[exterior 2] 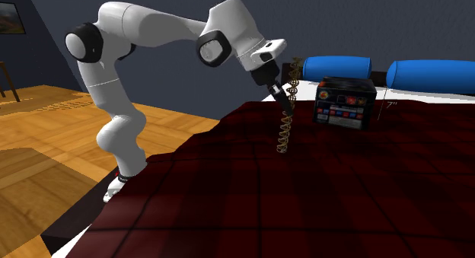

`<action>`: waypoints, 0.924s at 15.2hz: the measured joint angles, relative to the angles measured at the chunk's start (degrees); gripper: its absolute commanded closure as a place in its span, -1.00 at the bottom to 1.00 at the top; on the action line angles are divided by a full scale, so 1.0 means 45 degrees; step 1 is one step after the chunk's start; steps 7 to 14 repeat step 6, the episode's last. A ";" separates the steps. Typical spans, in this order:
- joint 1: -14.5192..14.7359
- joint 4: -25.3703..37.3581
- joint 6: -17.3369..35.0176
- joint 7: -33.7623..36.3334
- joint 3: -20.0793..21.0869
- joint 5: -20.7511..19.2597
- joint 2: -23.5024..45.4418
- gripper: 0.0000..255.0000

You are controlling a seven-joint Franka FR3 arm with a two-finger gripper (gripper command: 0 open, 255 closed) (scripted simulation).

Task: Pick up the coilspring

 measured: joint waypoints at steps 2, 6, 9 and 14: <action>0.0001 0.0326 -0.0293 0.0107 0.0024 -0.0058 0.0027 1.00; -0.0022 0.0959 -0.0902 0.0229 0.0018 -0.0140 0.0047 1.00; -0.0022 0.0959 -0.0902 0.0229 0.0018 -0.0140 0.0047 1.00; -0.0022 0.0959 -0.0902 0.0229 0.0018 -0.0140 0.0047 1.00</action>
